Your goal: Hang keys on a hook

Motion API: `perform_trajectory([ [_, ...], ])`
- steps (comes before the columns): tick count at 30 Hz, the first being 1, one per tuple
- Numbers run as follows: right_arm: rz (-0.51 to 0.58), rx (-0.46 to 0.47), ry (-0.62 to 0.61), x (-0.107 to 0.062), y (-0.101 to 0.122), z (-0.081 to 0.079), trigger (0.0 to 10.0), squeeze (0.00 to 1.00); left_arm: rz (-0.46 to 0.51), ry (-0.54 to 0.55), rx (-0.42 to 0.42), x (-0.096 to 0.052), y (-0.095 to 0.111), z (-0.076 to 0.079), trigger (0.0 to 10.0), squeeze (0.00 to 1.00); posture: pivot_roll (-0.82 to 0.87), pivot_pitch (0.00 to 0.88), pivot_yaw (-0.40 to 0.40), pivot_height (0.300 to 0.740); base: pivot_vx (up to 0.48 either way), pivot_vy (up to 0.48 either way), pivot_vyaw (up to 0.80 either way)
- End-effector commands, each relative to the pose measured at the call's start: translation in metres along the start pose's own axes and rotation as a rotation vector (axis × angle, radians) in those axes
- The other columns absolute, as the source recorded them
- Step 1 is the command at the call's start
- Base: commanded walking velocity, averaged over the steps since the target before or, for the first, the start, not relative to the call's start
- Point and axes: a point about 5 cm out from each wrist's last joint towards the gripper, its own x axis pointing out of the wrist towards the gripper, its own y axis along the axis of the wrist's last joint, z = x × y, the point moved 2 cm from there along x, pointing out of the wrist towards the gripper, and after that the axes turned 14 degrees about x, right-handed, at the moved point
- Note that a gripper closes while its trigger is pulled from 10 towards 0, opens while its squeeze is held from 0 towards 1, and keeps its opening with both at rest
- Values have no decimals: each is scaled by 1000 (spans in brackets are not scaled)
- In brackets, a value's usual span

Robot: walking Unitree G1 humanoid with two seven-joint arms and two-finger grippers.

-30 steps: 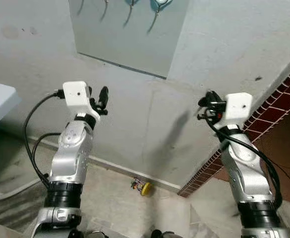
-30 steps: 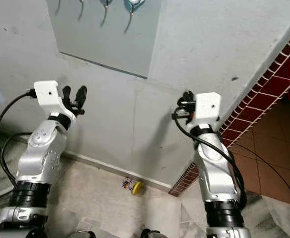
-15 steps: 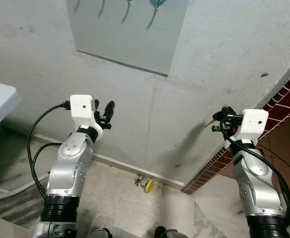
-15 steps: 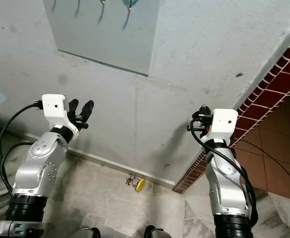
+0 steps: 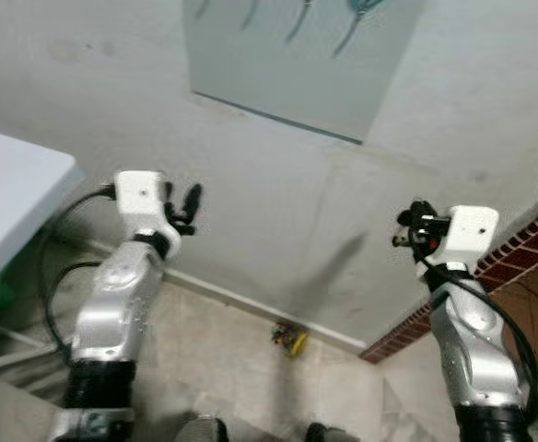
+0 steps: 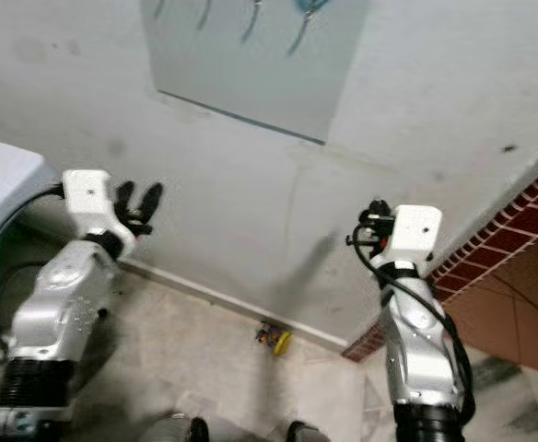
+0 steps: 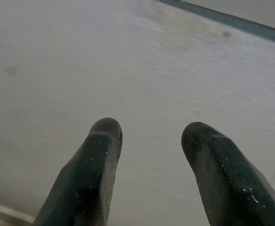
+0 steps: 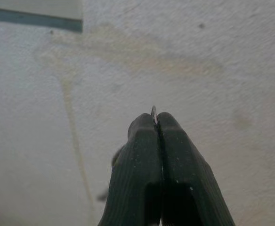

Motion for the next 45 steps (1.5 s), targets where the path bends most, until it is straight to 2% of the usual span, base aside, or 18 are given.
perform_trajectory([
  [1,15,-2,-19,-3,5,6,10000,0,-2,-31,-12,1,1,9,10000,0,45,206,-44,740,0,476,0],
  [10,8,1,-12,-4,4,5,10000,0,-10,-20,-17,1,1,7,10000,0,46,202,-47,740,0,467,0],
  [28,10,-11,9,-6,8,2,10000,0,-16,-20,-13,6,4,13,10000,0,20,194,-57,740,0,0,0],
  [38,16,-20,-2,-7,12,5,10000,0,10,-42,-12,13,12,19,10000,0,4,188,-55,740,0,0,0],
  [45,32,-6,1,-4,14,2,10000,0,21,-45,-13,16,15,18,10000,0,1,176,-47,740,261,0,0],
])
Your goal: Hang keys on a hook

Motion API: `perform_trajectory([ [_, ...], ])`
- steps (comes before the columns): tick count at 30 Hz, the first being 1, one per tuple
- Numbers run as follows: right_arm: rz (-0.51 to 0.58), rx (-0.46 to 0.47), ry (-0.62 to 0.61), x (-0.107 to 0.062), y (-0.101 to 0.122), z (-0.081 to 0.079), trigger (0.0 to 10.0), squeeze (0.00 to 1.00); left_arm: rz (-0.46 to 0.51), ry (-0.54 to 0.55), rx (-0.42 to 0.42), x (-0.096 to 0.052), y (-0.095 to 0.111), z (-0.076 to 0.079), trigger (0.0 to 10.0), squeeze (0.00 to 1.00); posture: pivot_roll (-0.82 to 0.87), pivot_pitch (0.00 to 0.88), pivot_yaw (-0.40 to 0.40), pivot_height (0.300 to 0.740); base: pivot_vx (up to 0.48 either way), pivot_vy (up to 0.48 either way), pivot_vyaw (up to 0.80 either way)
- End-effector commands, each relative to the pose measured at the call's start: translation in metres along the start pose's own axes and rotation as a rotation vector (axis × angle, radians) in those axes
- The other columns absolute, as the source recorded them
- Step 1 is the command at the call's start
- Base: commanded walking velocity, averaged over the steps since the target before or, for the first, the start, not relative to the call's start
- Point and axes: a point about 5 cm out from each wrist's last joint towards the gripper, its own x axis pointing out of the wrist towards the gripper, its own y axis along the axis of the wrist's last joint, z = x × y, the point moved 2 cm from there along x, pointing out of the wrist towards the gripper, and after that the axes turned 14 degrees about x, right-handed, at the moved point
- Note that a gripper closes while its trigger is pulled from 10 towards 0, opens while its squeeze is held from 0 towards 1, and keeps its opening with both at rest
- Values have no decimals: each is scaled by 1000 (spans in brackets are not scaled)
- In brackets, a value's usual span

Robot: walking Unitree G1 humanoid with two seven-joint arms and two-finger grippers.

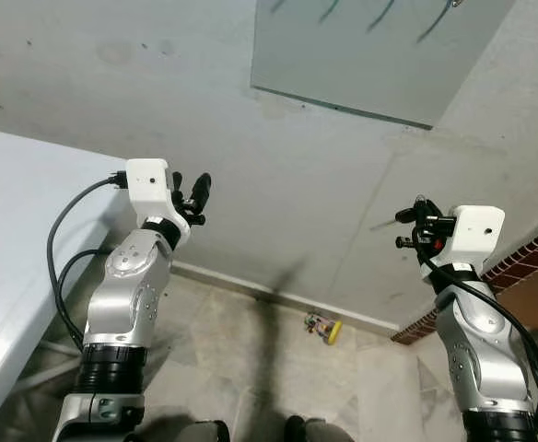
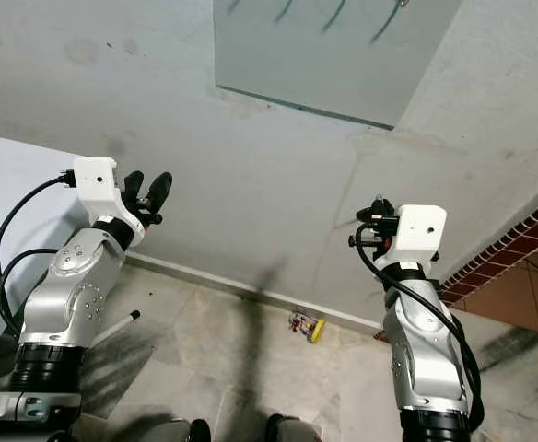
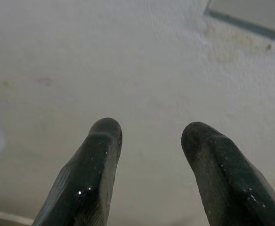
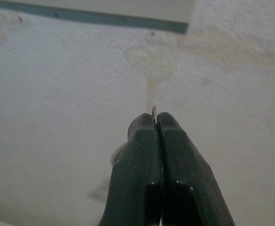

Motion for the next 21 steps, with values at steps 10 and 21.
perform_trajectory([
  [10,35,14,14,3,8,-4,10000,0,27,-16,46,5,9,1,10000,0,13,169,-51,740,302,0,0],
  [21,25,23,45,4,4,-11,10000,0,136,-120,203,4,30,28,10000,0,24,172,-49,740,0,0,0],
])
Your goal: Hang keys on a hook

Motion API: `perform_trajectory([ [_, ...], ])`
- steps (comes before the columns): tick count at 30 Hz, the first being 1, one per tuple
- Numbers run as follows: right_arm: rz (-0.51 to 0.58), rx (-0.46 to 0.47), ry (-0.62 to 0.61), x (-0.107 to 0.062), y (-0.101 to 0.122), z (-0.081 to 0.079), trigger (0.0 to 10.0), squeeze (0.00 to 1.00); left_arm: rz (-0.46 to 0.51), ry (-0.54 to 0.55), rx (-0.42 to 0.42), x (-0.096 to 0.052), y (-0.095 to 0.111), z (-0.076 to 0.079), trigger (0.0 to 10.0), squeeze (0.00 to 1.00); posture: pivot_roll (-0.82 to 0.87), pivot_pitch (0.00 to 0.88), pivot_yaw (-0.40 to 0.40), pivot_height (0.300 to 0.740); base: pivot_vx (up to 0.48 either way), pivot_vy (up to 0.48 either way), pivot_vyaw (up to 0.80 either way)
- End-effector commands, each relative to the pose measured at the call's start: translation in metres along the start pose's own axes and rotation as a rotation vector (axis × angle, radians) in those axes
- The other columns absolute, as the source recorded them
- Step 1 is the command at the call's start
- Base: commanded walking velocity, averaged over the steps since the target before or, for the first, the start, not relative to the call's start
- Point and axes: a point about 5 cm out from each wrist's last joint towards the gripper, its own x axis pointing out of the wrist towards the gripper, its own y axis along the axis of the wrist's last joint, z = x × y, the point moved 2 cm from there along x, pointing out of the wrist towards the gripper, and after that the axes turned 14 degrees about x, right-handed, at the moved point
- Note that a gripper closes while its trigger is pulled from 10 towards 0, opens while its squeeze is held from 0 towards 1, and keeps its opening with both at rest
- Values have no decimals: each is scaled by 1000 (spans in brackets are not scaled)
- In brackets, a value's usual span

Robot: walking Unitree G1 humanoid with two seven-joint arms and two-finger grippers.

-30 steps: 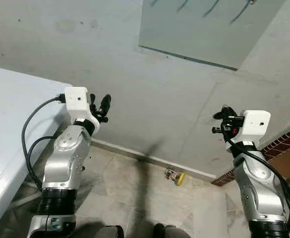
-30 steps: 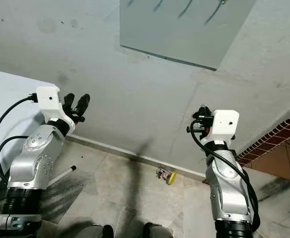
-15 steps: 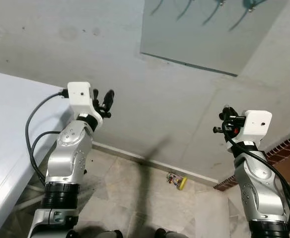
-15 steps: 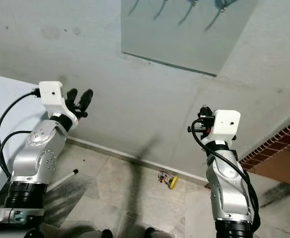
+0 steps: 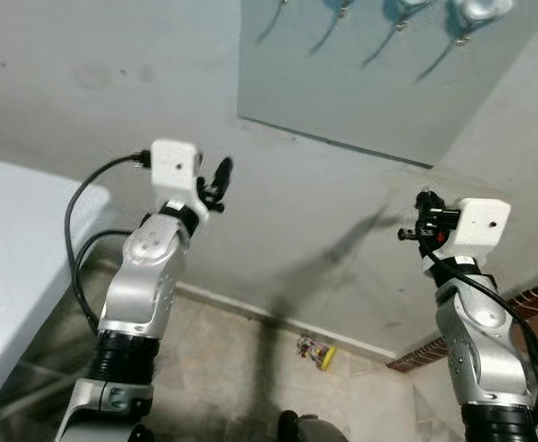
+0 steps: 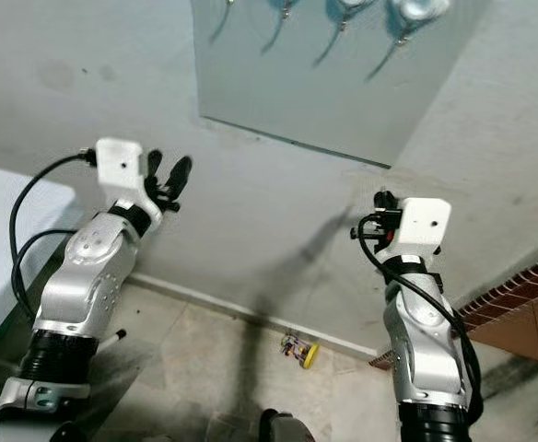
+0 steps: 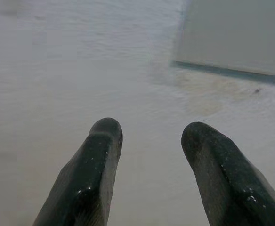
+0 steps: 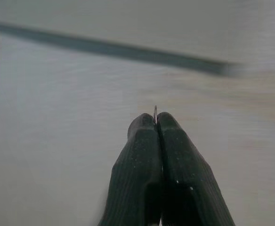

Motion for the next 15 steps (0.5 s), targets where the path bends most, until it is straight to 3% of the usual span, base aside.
perform_trajectory([
  [1,4,5,28,0,1,-4,10000,0,35,-37,42,-1,8,6,10000,0,24,172,-49,740,0,0,0],
  [8,43,23,194,12,16,-38,10000,0,144,-168,131,3,36,29,10000,0,24,177,-50,740,0,0,0],
  [15,100,51,288,34,37,-67,10000,0,236,-237,120,8,63,42,10000,0,25,178,-53,740,0,0,0],
])
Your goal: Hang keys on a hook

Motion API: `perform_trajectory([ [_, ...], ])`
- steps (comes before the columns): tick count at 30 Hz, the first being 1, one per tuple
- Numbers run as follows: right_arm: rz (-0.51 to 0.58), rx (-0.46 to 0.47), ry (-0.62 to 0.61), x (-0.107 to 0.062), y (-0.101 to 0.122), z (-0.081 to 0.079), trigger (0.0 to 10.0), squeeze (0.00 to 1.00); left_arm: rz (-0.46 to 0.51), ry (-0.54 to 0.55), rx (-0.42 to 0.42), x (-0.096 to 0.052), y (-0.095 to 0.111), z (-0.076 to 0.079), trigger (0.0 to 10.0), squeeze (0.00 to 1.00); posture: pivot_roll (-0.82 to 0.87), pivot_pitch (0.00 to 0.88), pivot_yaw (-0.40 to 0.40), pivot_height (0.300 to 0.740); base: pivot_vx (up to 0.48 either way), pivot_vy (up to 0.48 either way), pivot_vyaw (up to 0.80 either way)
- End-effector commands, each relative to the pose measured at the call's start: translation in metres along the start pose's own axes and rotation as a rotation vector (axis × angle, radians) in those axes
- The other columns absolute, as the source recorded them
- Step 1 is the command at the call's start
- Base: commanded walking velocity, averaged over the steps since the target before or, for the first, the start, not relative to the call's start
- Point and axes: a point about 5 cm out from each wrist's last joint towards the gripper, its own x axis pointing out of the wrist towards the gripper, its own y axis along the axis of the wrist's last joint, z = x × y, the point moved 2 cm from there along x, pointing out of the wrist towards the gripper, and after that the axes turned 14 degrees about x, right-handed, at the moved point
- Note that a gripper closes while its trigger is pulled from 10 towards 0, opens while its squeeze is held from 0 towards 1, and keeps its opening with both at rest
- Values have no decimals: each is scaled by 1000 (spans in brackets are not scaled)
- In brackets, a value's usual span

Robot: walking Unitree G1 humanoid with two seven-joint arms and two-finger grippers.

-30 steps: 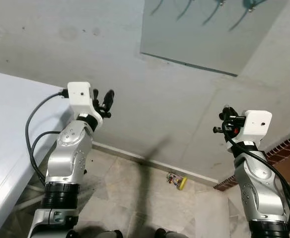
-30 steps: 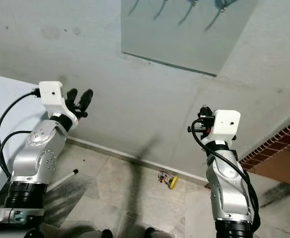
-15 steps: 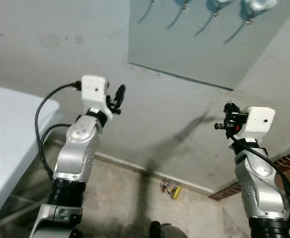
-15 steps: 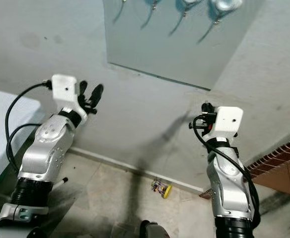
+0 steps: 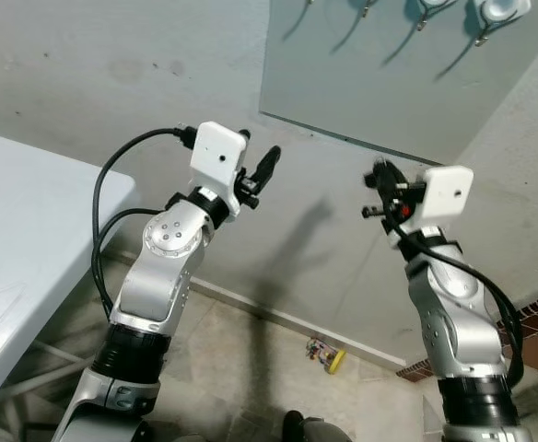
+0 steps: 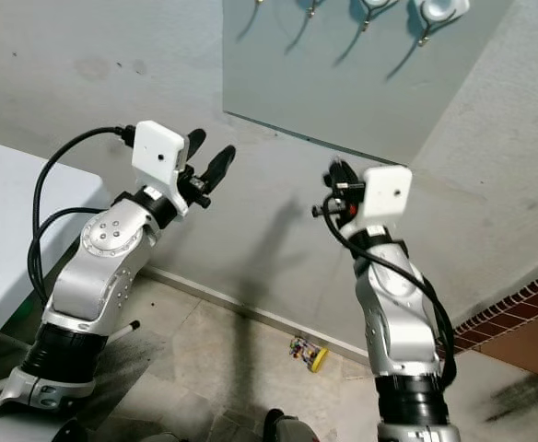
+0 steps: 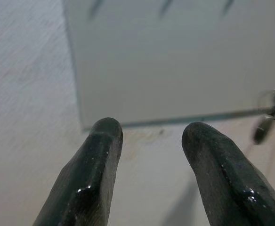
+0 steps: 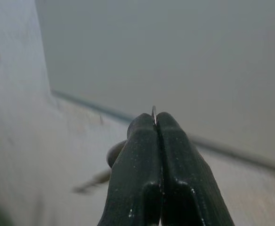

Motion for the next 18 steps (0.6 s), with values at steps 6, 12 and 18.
perform_trajectory([
  [6,51,11,55,21,16,-10,10000,0,88,-5,-4,8,27,0,10000,0,26,186,-53,740,0,0,0],
  [12,106,18,78,38,34,-13,10000,0,110,20,-11,12,34,-6,10000,0,25,197,-52,740,0,0,0],
  [18,155,31,112,50,48,-21,10000,0,124,32,-15,13,39,-11,10000,0,28,201,-52,740,0,0,0],
])
